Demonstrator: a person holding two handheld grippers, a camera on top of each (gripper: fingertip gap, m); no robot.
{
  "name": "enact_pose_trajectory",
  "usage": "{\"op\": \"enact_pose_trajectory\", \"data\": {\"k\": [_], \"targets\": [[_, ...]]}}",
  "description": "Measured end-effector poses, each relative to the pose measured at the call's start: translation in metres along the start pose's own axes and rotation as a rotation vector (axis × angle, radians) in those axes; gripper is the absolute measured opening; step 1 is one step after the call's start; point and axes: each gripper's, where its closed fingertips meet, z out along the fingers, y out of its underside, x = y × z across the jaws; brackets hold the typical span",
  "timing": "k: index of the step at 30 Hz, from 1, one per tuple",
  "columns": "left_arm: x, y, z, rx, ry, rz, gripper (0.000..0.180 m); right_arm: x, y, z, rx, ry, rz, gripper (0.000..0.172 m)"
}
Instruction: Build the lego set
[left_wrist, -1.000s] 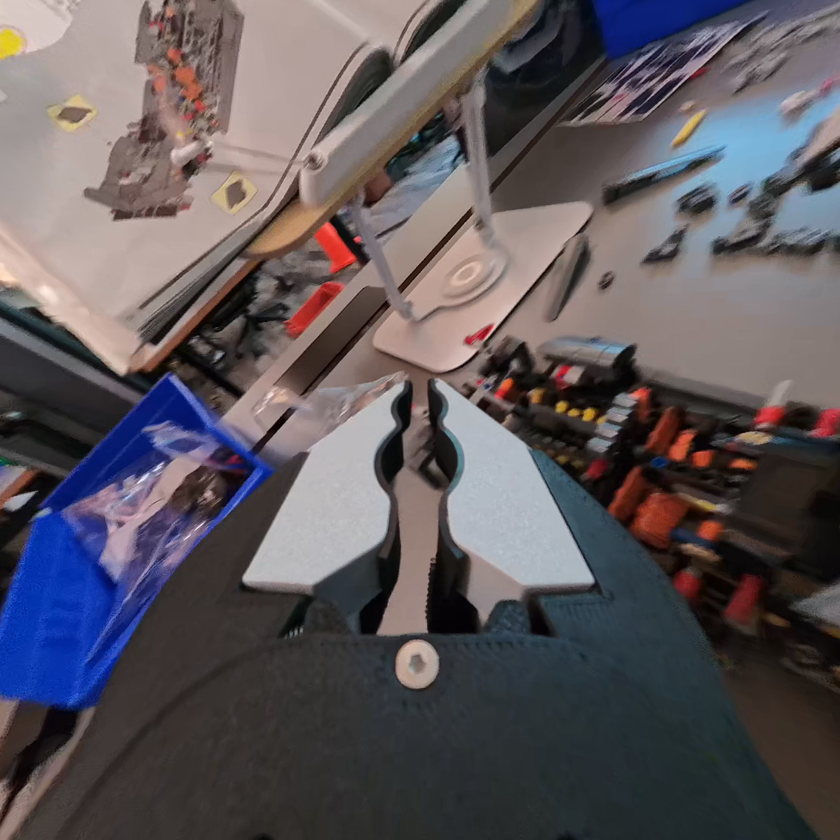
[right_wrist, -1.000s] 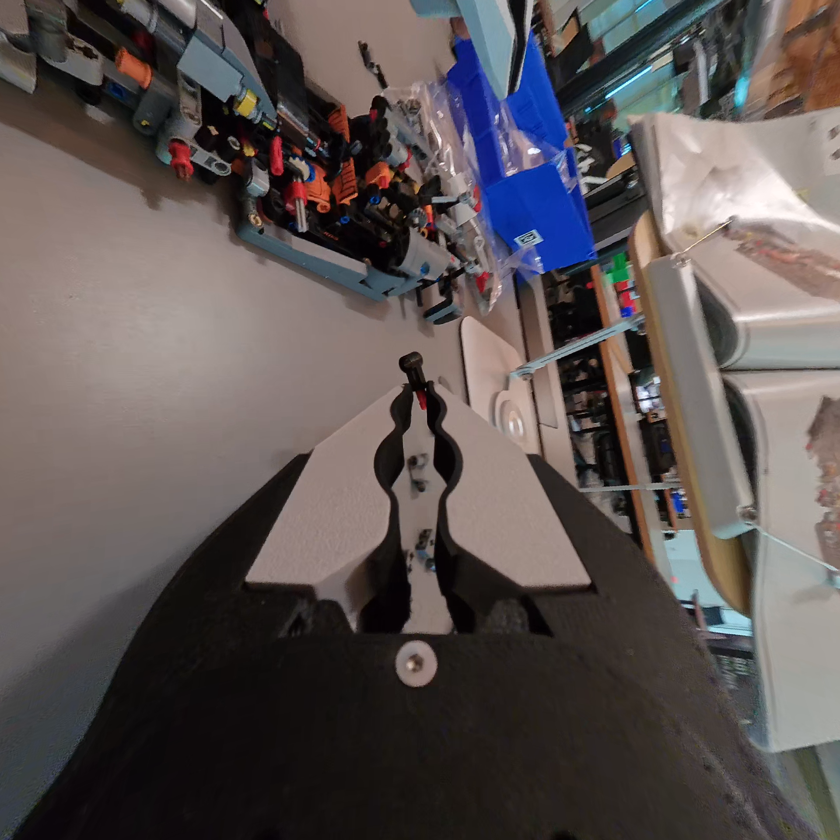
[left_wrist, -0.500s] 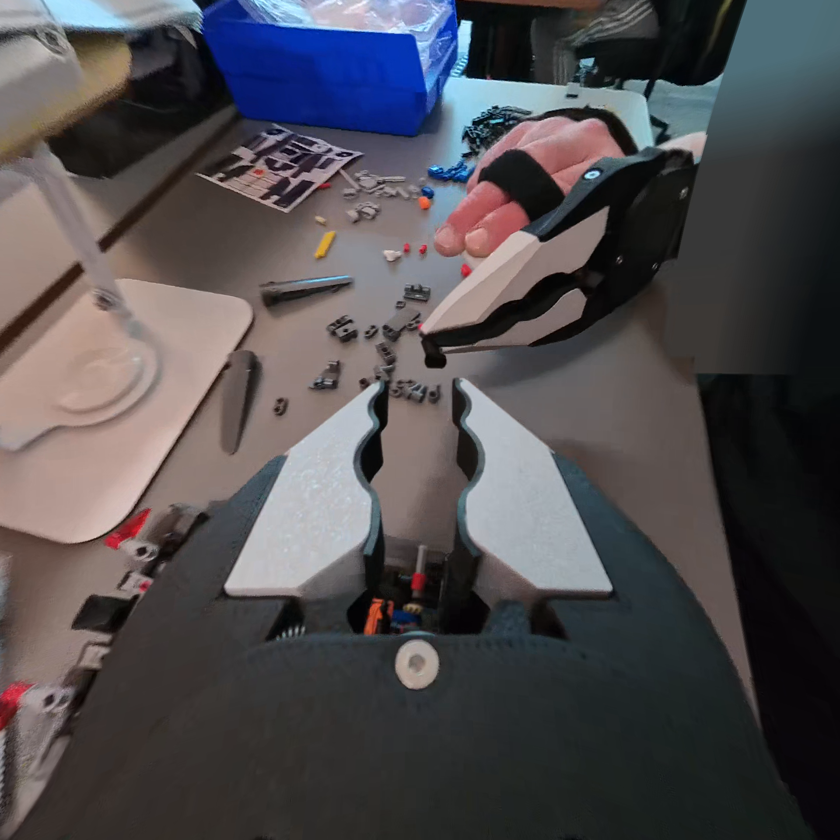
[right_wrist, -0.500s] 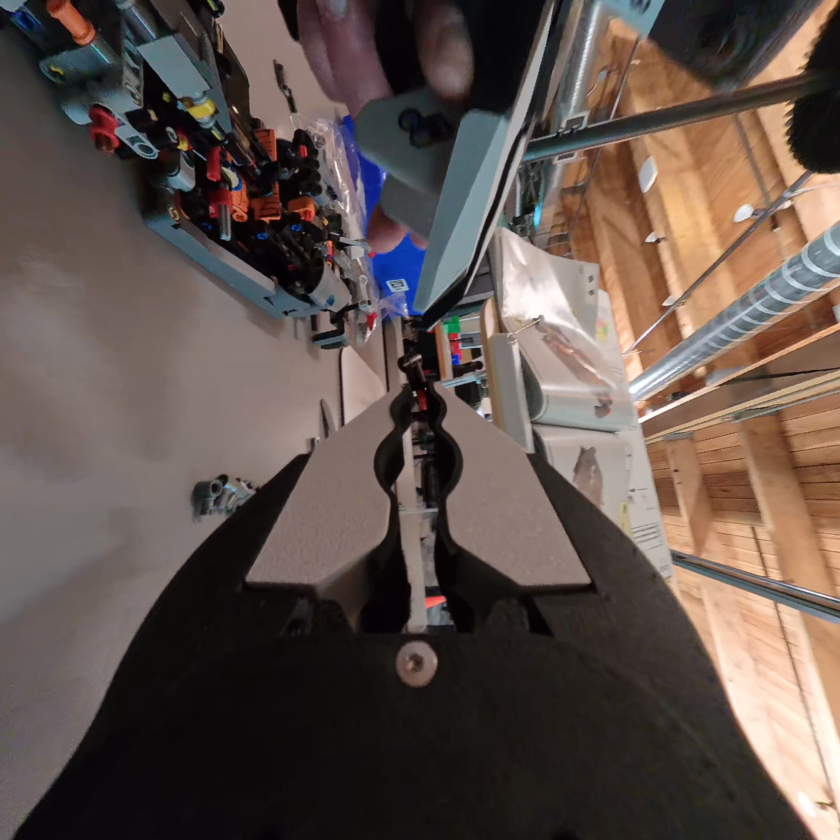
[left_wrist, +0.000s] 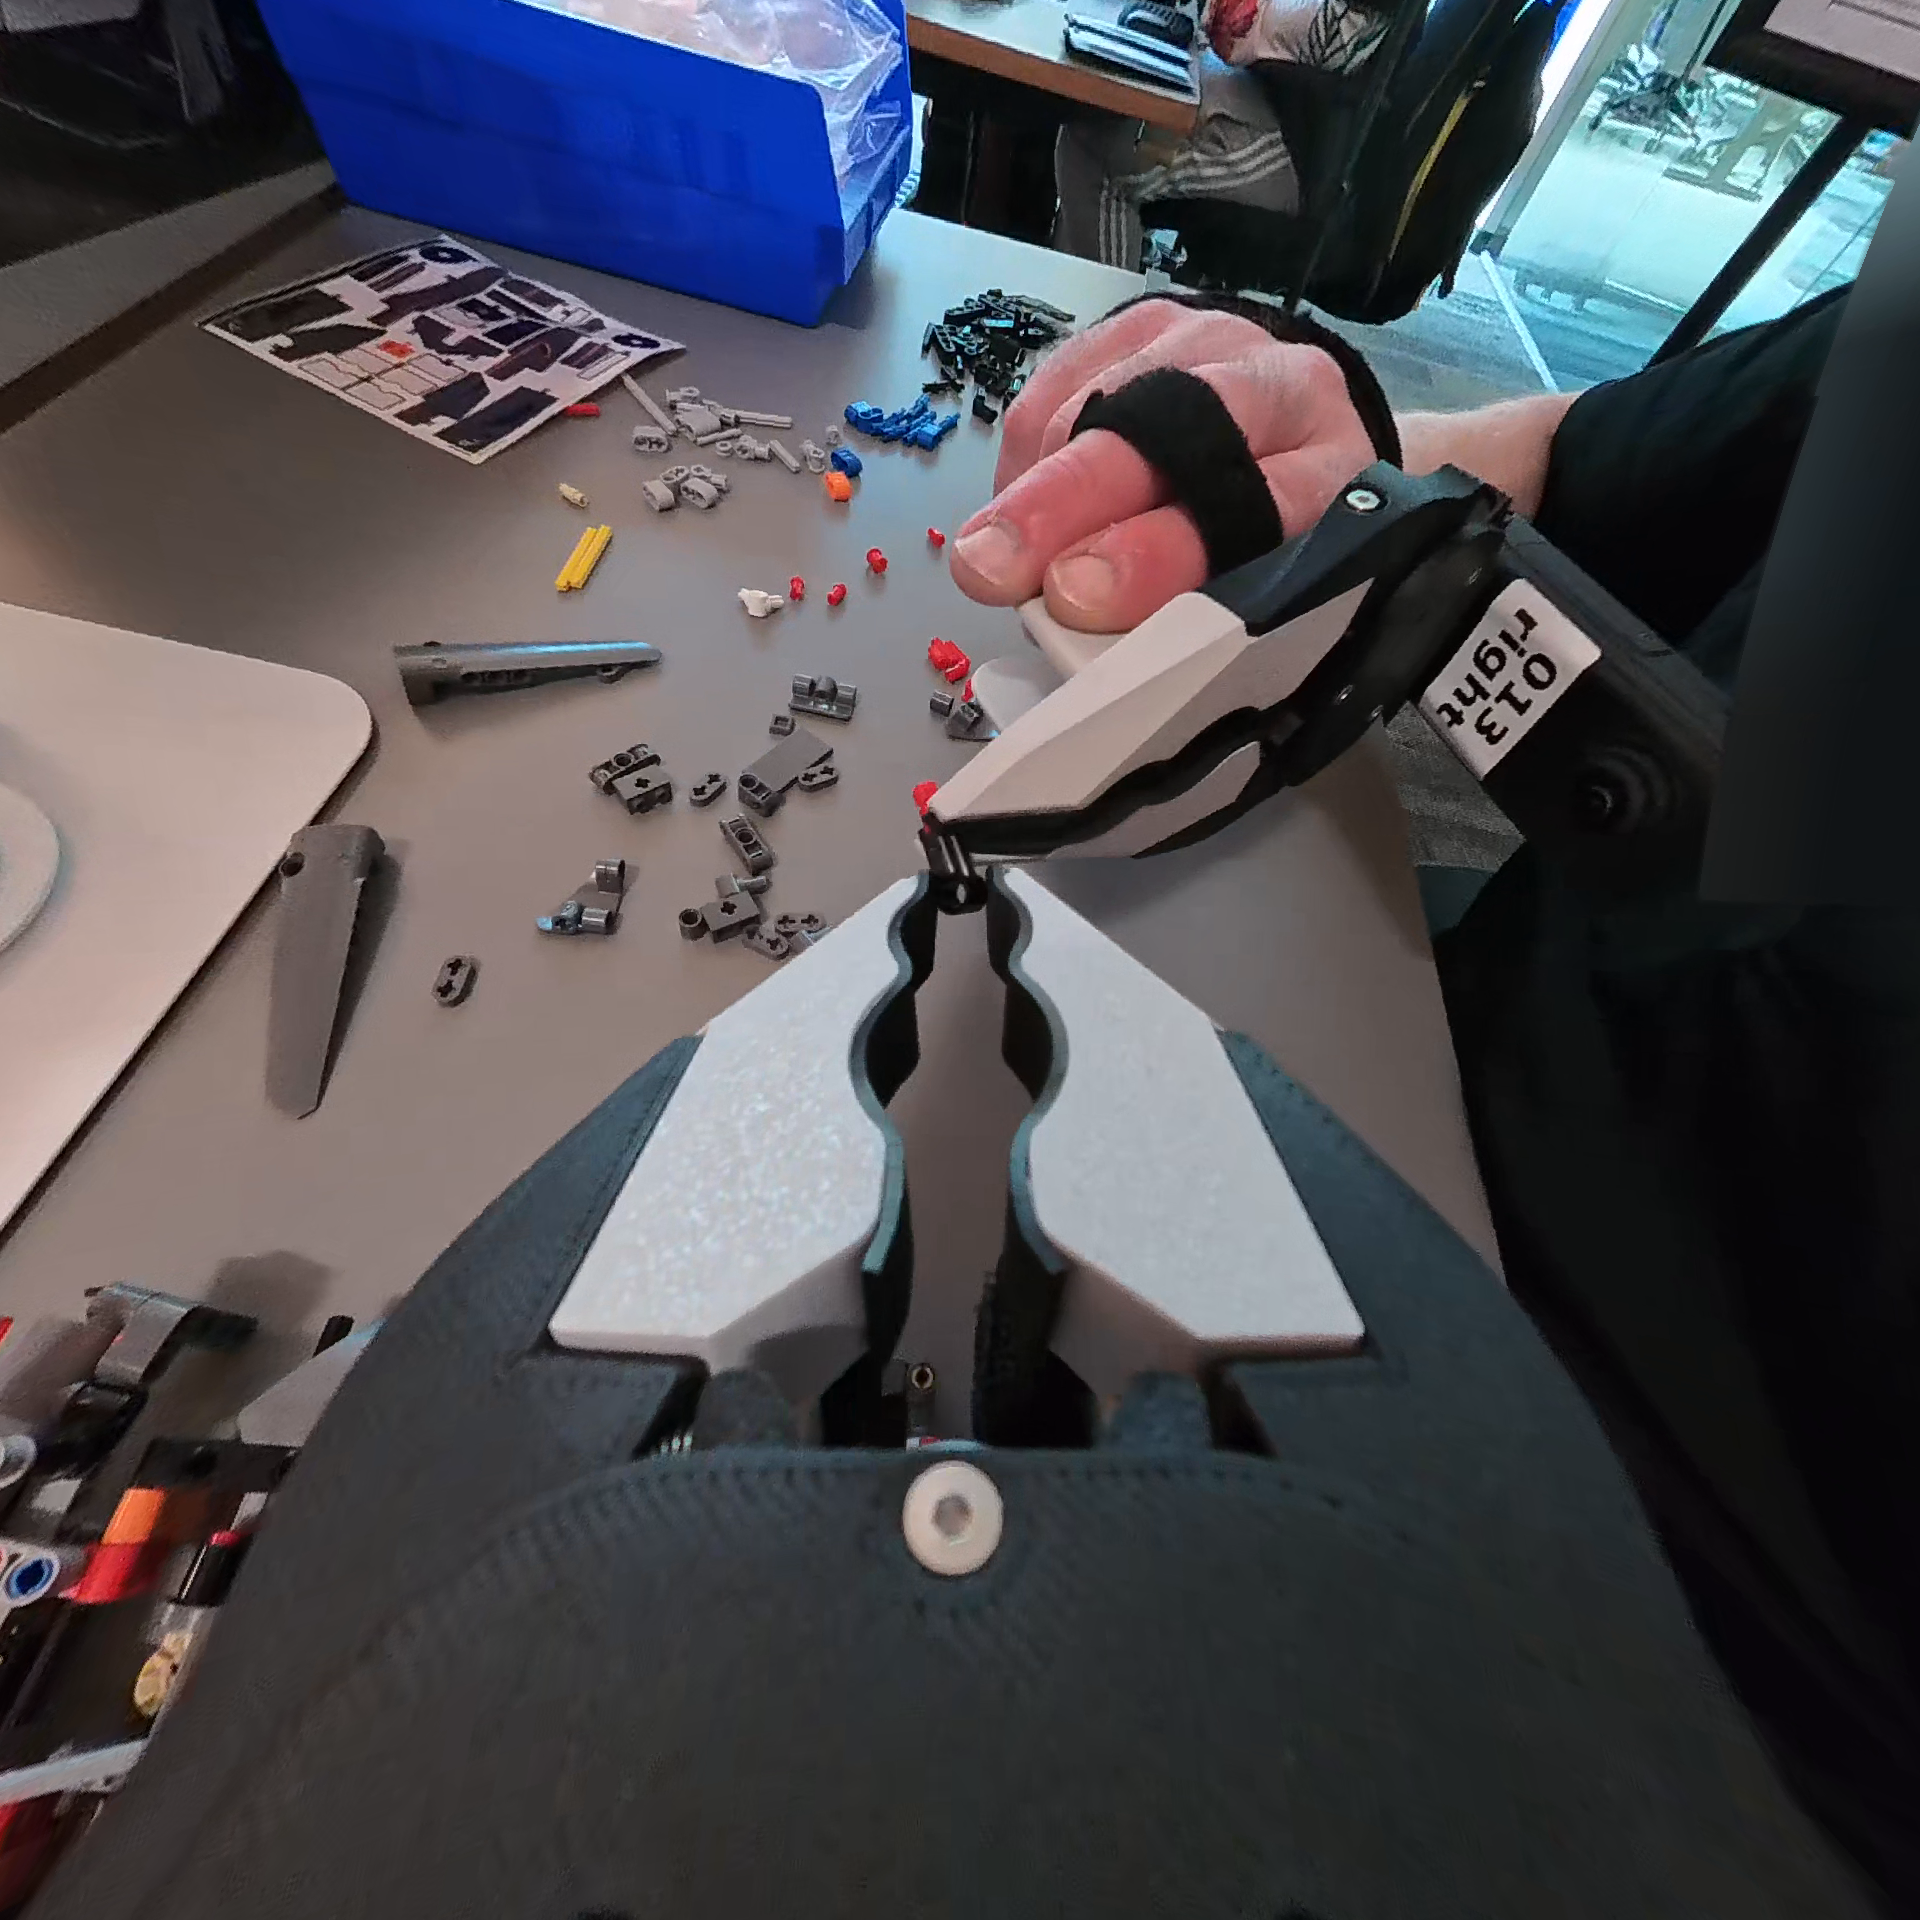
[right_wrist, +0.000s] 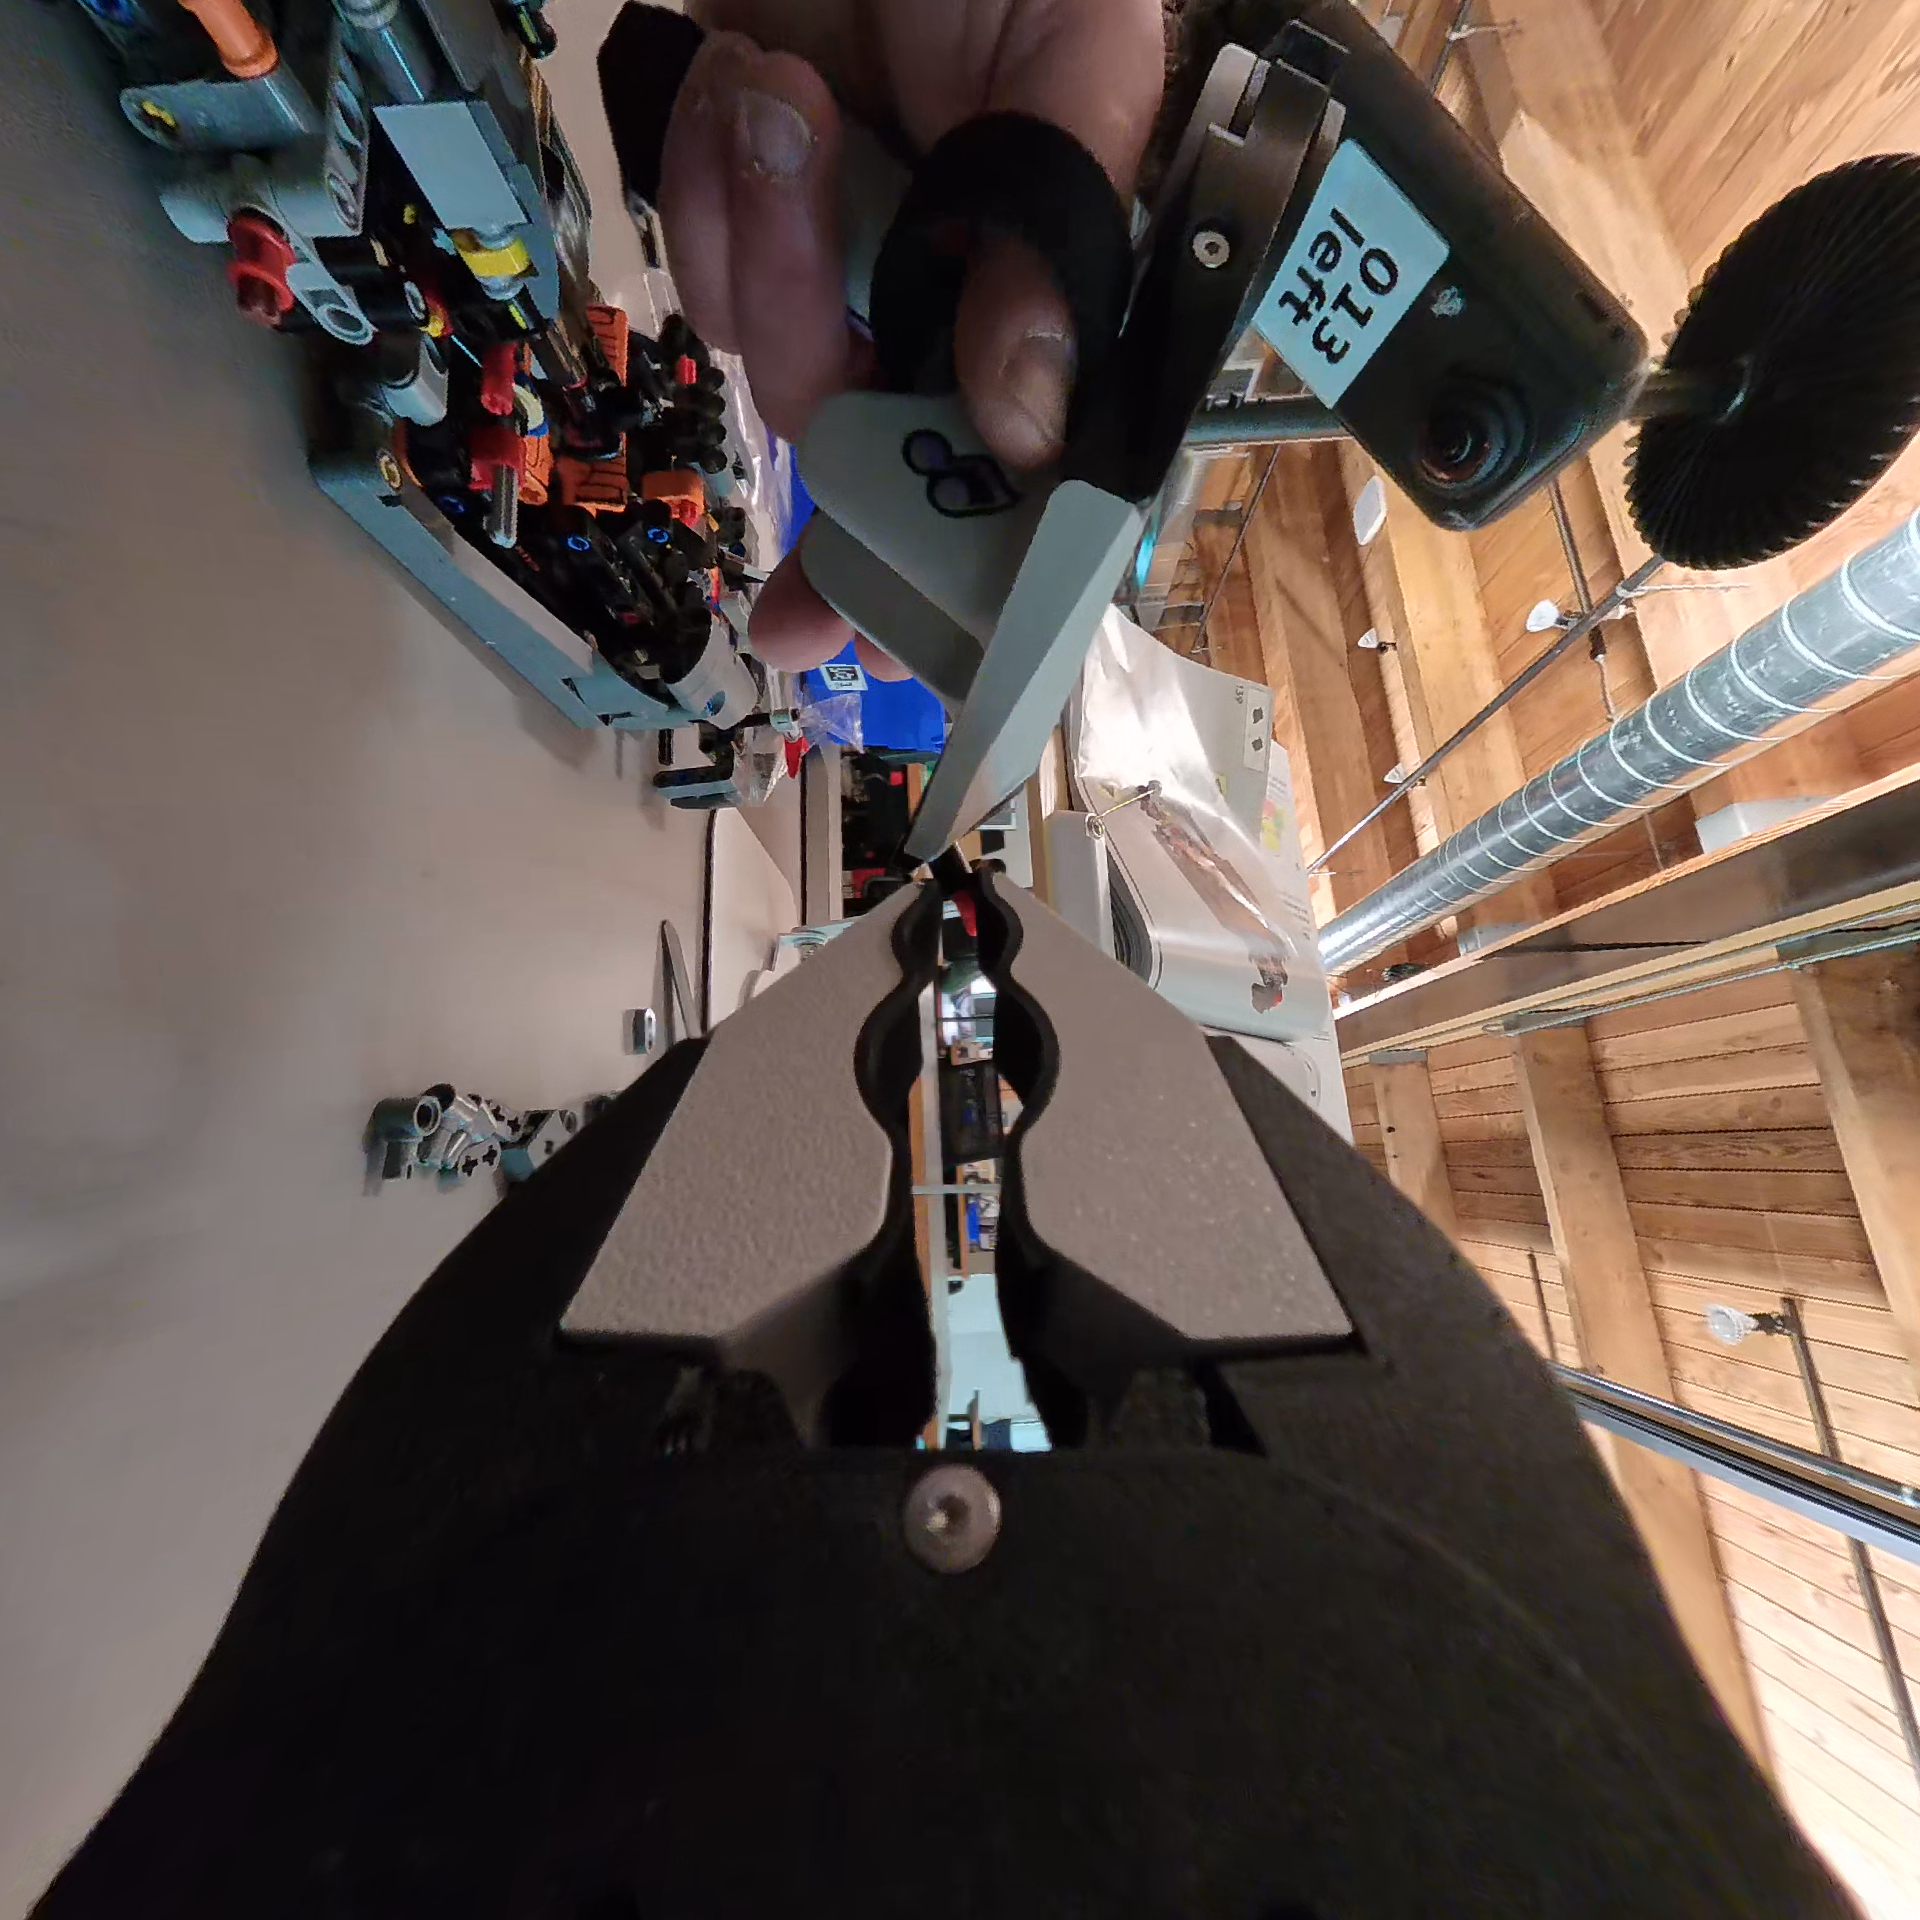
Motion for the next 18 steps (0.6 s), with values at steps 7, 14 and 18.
{"op": "enact_pose_trajectory", "data": {"k": [7,14,18], "targets": [[-0.005,-0.015,-0.007,0.110,-0.044,-0.006,0.007,0.011,0.010,0.000,-0.024,-0.009,0.198,0.023],[-0.007,-0.037,-0.008,0.275,-0.056,-0.087,0.007,0.022,0.017,0.001,0.012,-0.123,0.711,0.040],[-0.002,-0.041,0.002,0.278,-0.022,-0.105,0.007,0.021,0.017,0.001,-0.002,-0.126,0.729,0.039]]}}
